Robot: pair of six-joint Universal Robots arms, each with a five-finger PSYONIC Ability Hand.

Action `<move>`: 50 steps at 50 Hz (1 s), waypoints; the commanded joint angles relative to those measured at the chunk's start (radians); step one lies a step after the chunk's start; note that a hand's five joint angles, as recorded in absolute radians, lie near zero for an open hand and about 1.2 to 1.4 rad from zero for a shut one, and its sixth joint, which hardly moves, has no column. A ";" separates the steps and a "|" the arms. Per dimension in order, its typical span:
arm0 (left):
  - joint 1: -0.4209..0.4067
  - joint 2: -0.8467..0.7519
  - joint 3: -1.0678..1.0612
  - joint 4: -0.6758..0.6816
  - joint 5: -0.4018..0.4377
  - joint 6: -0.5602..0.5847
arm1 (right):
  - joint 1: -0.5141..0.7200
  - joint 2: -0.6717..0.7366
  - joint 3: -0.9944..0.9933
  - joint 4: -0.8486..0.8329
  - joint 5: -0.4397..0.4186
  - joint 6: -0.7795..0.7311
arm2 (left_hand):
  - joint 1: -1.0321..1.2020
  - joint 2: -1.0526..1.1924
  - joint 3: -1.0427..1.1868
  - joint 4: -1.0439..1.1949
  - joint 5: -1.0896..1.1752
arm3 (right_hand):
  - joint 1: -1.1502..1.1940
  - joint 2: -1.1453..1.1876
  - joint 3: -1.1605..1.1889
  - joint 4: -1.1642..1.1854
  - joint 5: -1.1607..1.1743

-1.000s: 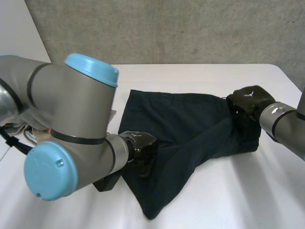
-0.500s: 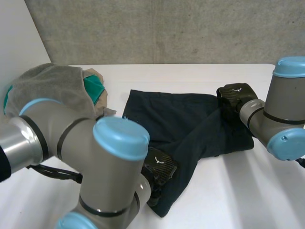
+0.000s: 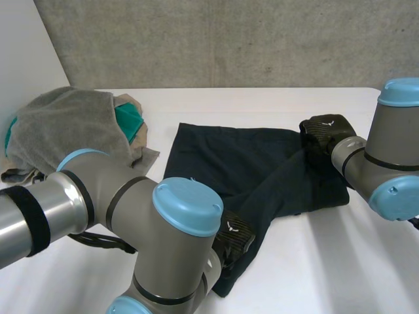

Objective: Fold the laundry.

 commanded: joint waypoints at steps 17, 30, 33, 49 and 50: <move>0.288 0.155 -0.036 -0.100 0.229 0.000 | -0.031 -0.242 0.206 0.080 -0.142 -0.212 | -0.348 -0.343 -0.336 -0.340 -0.330 | 0.257 0.220 0.208 0.200 0.204; 0.243 0.163 -0.022 -0.069 0.128 -0.048 | 0.086 0.008 -0.030 -0.089 0.025 -0.017 | -0.961 -0.956 -0.949 -0.953 -0.943 | 0.257 0.220 0.208 0.200 0.204; 0.229 0.201 -0.027 -0.055 0.145 -0.064 | 0.107 0.091 -0.134 -0.088 0.079 0.000 | -0.993 -0.988 -0.981 -0.985 -0.975 | 0.257 0.220 0.208 0.200 0.204; 0.269 0.181 -0.035 -0.028 0.375 -0.048 | 0.136 0.303 -0.403 -0.063 0.151 0.009 | -1.002 -0.997 -0.990 -0.994 -0.984 | 0.257 0.220 0.208 0.200 0.204; 0.265 0.178 -0.033 -0.025 0.378 -0.046 | 0.138 0.306 -0.406 -0.063 0.151 0.009 | -1.002 -0.997 -0.990 -0.994 -0.984 | 0.257 0.220 0.208 0.200 0.204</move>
